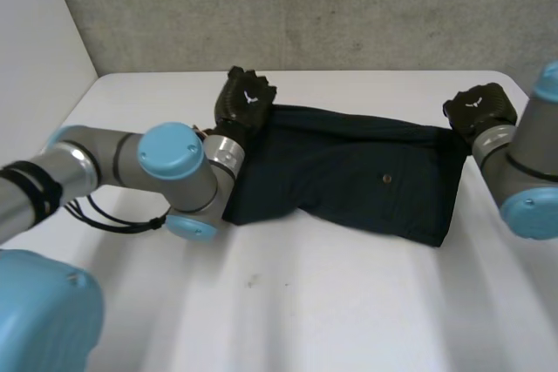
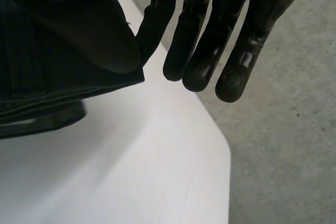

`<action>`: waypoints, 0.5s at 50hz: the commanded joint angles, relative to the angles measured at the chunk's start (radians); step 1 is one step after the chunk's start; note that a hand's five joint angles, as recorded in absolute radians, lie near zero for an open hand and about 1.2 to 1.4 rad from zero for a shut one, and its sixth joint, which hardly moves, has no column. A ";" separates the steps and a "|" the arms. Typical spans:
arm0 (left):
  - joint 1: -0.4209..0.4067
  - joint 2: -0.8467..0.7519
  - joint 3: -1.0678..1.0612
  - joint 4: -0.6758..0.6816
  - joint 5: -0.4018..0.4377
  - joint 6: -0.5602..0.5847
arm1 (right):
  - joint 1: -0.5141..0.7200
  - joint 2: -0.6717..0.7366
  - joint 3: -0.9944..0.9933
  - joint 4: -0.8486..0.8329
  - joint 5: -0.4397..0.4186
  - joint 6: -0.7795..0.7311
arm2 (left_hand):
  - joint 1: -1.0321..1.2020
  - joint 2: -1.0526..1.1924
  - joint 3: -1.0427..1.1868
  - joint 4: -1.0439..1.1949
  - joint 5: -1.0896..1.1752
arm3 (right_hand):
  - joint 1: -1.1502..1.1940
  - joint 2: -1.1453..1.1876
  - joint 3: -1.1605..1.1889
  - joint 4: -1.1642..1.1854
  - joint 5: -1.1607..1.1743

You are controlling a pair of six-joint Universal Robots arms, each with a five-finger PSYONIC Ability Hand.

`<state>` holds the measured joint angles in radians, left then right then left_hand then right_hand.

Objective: Fold the shorts.

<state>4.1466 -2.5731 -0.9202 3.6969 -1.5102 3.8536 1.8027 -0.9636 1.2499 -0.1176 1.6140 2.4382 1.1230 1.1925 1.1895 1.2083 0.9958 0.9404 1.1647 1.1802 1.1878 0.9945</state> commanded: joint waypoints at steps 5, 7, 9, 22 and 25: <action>-0.008 -0.107 0.070 0.118 0.018 -0.023 | 0.012 0.151 -0.086 -0.192 0.001 0.013 | -0.913 -0.983 -0.980 -0.999 -0.961 | -0.766 -0.990 -1.006 -1.013 -0.994; -0.009 -0.093 0.046 0.136 0.004 -0.023 | 0.012 0.134 -0.075 -0.192 0.003 0.022 | -0.948 -1.018 -1.015 -1.034 -0.996 | -0.766 -0.990 -1.006 -1.013 -0.994; -0.013 -0.038 -0.008 0.153 -0.019 -0.025 | 0.009 0.082 -0.046 -0.189 0.004 0.050 | -0.948 -1.018 -1.015 -1.034 -0.996 | -0.766 -0.990 -1.006 -1.013 -0.994; -0.005 0.431 -0.479 0.086 -0.048 -0.275 | 0.001 -0.225 0.217 0.134 -0.103 0.301 | -0.866 -0.935 -0.932 -0.951 -0.913 | -0.715 -0.939 -0.955 -0.962 -0.943; -0.005 0.491 -0.542 -0.013 -0.048 -0.387 | 0.001 -0.225 0.267 0.203 -0.149 0.363 | -0.839 -0.908 -0.906 -0.924 -0.886 | -0.697 -0.921 -0.937 -0.944 -0.926</action>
<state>4.1397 -2.2277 -1.3040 3.8173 -1.5636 3.6650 1.8052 -1.1617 1.4232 -0.0776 1.5424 2.6889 0.2028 0.2041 0.2112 0.2060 0.0459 0.2000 0.2180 0.2091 0.2307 0.0691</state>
